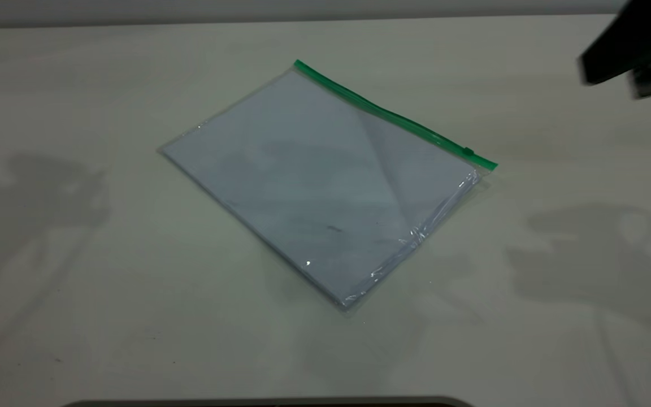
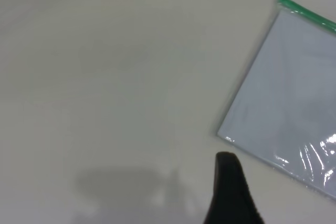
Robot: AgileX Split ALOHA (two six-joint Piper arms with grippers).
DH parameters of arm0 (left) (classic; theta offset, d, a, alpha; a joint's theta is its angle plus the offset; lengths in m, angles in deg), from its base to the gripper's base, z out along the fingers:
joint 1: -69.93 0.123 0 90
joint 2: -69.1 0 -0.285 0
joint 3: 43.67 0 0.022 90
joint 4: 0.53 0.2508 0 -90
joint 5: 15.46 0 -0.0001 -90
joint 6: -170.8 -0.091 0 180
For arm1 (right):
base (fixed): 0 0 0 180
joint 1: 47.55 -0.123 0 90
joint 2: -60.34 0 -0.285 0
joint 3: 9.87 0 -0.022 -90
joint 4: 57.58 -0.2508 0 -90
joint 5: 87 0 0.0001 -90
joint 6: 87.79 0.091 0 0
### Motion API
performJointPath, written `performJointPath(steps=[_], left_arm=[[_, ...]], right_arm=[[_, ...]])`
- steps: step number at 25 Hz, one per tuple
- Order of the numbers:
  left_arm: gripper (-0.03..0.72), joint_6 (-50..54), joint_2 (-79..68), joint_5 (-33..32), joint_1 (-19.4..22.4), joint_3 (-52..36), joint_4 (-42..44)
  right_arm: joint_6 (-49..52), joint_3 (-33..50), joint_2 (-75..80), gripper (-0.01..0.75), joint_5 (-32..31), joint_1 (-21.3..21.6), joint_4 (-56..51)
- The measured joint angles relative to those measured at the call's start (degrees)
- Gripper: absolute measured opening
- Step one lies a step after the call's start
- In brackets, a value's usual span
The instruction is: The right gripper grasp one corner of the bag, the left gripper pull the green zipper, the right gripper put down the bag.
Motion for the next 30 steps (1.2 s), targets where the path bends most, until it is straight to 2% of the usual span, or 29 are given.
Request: performJointPath(steps=[6,10,14,19,30], left_arm=[[0.555,-11.3,-2.3,0.9,-0.2,0.0,-9.0],[0.555,-17.6,-4.5,1.2,-1.6,0.0,-14.2],[0.555,-22.8,-5.8,2.6,-4.3,0.0,-17.4],[0.555,-25.6,-6.2,4.9,-7.3,0.5,-19.5],[0.555,-25.9,-6.2,5.5,-7.9,0.6,-21.0]], right_arm=[[-26.5,-0.1,13.1,0.556,-2.3,0.0,-29.4],[-36.6,-1.0,20.8,0.556,-3.2,0.0,-40.7],[-39.5,-2.5,28.0,0.556,-3.6,0.2,-42.5],[-43.4,-5.0,35.7,0.556,-5.3,3.1,-43.1],[-52.2,-14.5,48.9,0.556,-10.1,3.9,-43.3]])
